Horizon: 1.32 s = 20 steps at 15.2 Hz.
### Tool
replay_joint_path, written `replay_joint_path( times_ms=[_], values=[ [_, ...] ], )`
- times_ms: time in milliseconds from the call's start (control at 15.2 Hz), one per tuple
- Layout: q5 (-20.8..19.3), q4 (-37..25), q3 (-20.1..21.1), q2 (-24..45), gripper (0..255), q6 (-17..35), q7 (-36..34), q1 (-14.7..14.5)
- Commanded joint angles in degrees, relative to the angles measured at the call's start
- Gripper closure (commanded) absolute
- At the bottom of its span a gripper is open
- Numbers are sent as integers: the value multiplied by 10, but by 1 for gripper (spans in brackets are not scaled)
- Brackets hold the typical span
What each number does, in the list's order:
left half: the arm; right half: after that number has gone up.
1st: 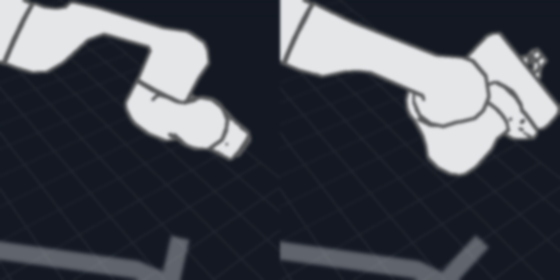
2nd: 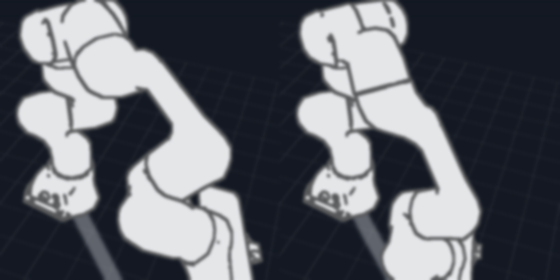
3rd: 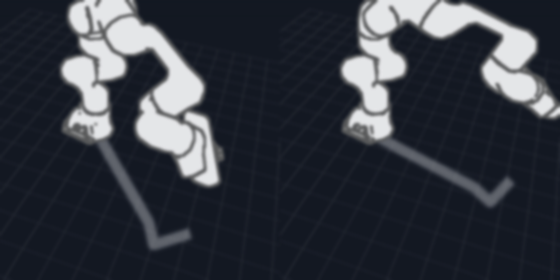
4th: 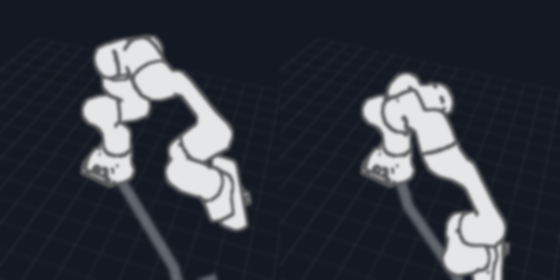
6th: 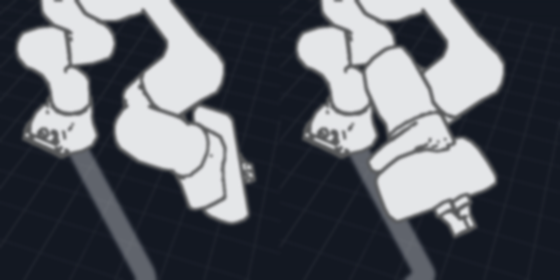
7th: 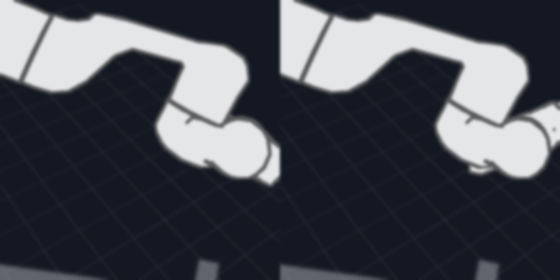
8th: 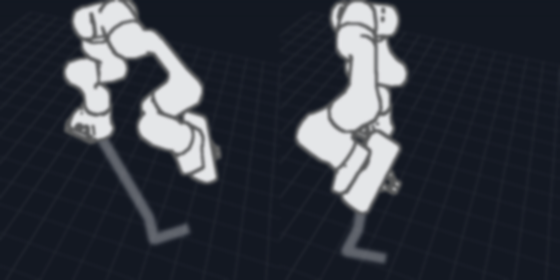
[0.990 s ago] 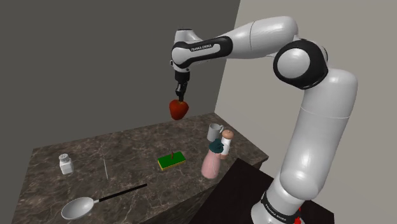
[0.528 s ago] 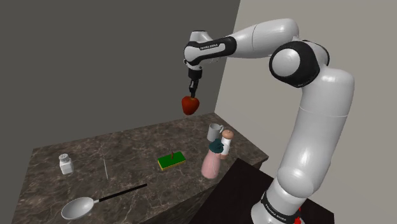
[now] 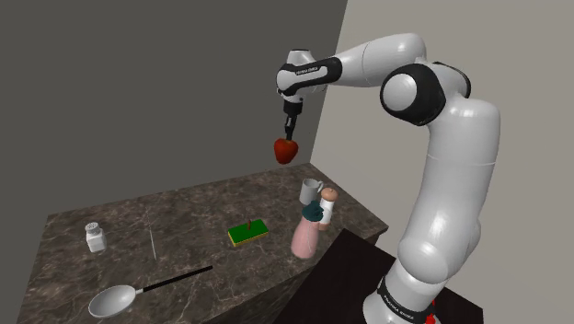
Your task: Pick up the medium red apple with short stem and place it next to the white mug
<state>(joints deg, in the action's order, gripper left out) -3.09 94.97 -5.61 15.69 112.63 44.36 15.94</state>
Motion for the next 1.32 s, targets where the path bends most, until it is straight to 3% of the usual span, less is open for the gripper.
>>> replay_joint_path(
  times_ms=[0,1254],
  values=[
    [0,10,0,4,255,14,0,0],
    [1,87,1,56,255,142,-7,2]
  ],
)
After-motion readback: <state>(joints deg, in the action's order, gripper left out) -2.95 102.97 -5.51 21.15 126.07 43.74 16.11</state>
